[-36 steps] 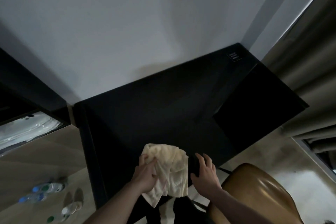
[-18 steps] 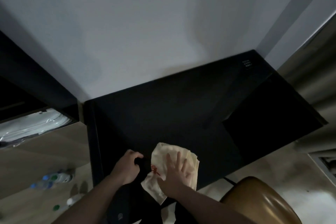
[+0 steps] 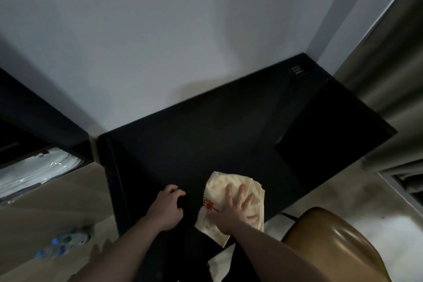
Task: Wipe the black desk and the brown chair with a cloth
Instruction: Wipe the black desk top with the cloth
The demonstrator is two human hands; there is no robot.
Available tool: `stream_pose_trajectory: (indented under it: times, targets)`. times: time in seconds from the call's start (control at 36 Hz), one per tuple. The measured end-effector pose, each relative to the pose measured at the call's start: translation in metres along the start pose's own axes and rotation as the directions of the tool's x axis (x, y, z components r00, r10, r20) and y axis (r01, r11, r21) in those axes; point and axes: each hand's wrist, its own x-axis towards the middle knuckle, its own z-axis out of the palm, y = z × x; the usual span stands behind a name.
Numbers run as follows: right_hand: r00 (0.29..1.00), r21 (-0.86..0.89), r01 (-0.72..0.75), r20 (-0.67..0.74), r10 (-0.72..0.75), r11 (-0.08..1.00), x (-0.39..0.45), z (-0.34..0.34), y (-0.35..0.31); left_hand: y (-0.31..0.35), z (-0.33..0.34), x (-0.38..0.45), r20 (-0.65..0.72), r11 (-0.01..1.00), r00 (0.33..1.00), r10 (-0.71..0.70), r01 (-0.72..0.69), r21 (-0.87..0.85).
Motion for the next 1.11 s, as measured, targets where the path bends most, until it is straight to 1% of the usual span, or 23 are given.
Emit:
stream_pose_trajectory:
  times: [0.22,0.31,0.61,0.78,0.89,0.97,1.11]
  targets:
    - [0.999,0.014,-0.020,-0.030,0.020,1.000,0.032,-0.046,0.034,0.052,-0.014,0.036,0.014,0.998,0.999,0.036,-0.037,0.042]
    - [0.999,0.013,-0.032,-0.043,0.032,0.999,0.046,-0.071,0.046,0.073,-0.017,0.055,0.022,0.999,0.999,0.024,-0.025,0.037]
    - [0.998,-0.038,-0.023,-0.066,0.021,0.999,0.106,-0.192,0.100,0.161,-0.020,0.131,0.030,0.999,0.999,-0.012,0.011,0.033]
    - [0.995,-0.041,-0.065,-0.081,0.061,0.997,0.129,-0.250,0.116,0.195,-0.023,0.146,0.035,1.000,0.999,-0.024,0.024,-0.011]
    - [0.989,-0.019,-0.089,-0.119,0.086,0.996,0.128,-0.261,0.117,0.199,-0.021,0.139,0.045,1.000,0.999,-0.024,0.023,0.015]
    - [0.984,-0.012,-0.099,-0.151,0.096,0.995,0.127,-0.251,0.120,0.195,-0.020,0.134,0.055,0.999,0.998,-0.019,0.016,0.047]
    - [0.983,0.037,-0.111,-0.146,0.115,0.993,0.116,-0.230,0.137,0.186,-0.018,0.127,0.111,0.992,0.994,0.000,-0.013,0.124]
